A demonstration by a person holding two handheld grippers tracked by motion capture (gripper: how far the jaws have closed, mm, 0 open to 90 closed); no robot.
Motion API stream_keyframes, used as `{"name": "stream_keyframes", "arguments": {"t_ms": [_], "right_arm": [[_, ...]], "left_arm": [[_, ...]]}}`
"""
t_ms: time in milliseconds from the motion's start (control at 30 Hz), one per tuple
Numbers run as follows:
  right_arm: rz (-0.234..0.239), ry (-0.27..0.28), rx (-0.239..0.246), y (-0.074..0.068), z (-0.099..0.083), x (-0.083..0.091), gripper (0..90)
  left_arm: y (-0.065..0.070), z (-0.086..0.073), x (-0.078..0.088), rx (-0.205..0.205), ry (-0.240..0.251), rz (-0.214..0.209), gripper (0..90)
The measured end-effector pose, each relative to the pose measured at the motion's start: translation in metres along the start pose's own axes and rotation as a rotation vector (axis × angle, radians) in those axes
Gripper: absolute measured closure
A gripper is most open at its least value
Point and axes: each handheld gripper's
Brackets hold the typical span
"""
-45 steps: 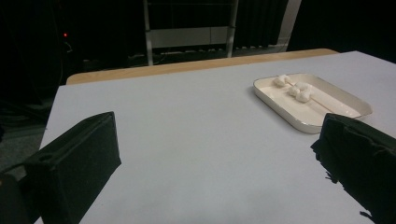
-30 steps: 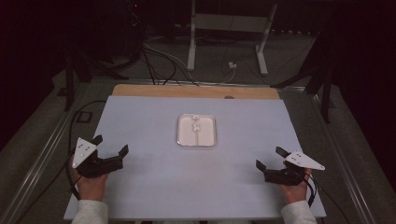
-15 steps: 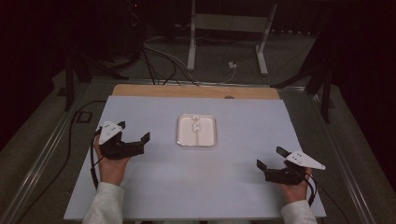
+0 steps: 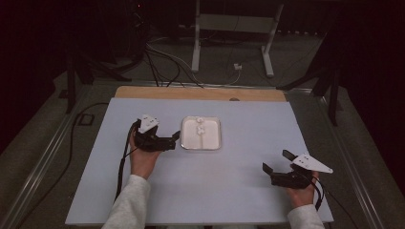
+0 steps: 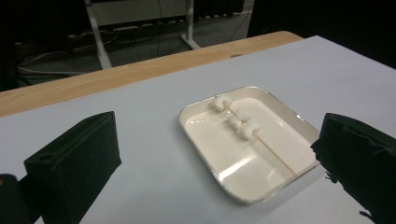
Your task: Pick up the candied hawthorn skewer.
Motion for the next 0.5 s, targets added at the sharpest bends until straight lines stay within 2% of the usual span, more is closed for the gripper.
{"name": "stream_keyframes", "arguments": {"t_ms": [167, 500], "right_arm": [[0.000, -0.002, 0.003, 0.000, 0.000, 0.000, 1.0], [0.003, -0.007, 0.006, -0.001, 0.000, -0.002, 1.0]], "left_arm": [[0.005, -0.001, -0.020, 0.024, -0.017, -0.020, 0.7], [0.015, -0.005, -0.046, 0.027, -0.067, -0.026, 0.7]]}}
Point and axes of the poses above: each handheld gripper's, and its own axes: x roughly backward along the jaws, z roughly out of its top, y roughly to its right, and after that the axes turned 7 degrees about x, right-handed
